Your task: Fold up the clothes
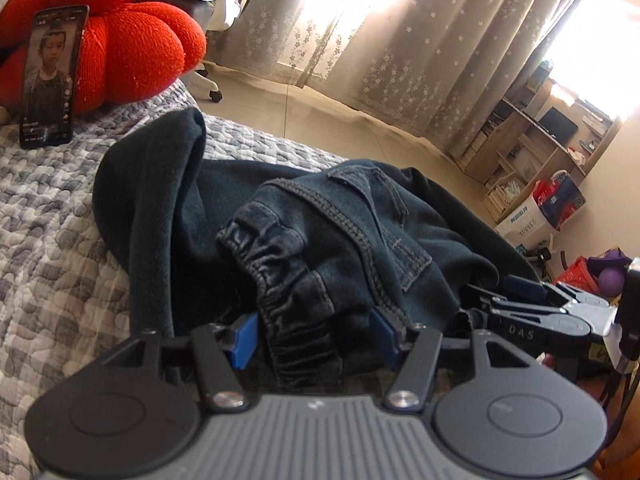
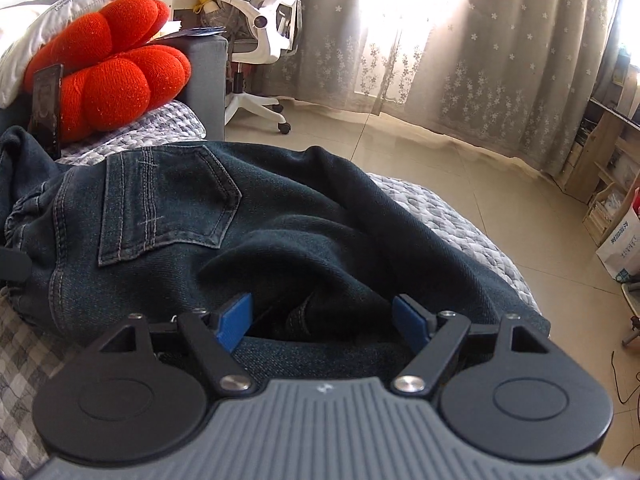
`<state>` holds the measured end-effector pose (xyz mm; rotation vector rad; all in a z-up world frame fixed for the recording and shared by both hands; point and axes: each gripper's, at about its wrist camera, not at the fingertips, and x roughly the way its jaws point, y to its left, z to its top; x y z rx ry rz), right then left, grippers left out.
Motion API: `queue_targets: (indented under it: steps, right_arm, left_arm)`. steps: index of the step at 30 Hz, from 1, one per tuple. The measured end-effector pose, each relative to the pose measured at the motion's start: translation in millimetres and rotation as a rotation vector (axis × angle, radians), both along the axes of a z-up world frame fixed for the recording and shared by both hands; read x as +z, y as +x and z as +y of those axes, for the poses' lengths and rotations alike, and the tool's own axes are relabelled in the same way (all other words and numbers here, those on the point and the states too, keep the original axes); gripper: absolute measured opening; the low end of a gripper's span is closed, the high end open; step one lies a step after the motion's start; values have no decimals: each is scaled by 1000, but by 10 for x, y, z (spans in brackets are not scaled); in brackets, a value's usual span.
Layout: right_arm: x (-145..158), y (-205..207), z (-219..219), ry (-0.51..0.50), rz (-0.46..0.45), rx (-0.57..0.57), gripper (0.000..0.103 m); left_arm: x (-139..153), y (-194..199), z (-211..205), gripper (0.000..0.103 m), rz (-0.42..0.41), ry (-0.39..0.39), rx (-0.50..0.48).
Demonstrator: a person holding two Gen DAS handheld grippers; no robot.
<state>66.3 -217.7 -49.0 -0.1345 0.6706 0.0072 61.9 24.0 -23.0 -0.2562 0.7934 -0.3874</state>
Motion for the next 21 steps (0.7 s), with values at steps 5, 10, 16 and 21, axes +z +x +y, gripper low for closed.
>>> queue_targets:
  steps: [5, 10, 16, 21]
  right_arm:
    - [-90, 45, 11, 11, -14, -10, 78]
    - [-39, 47, 40, 30, -44, 4, 33]
    - [203, -77, -114, 118, -102, -83, 6]
    - [371, -256, -153, 174, -151, -94, 5]
  left_arm:
    - [-104, -48, -149, 54, -56, 57, -49]
    - [-89, -117, -224, 33, -124, 77, -67]
    - [317, -322, -50, 5, -325, -7, -20]
    - [458, -379, 69, 5, -367, -65, 22]
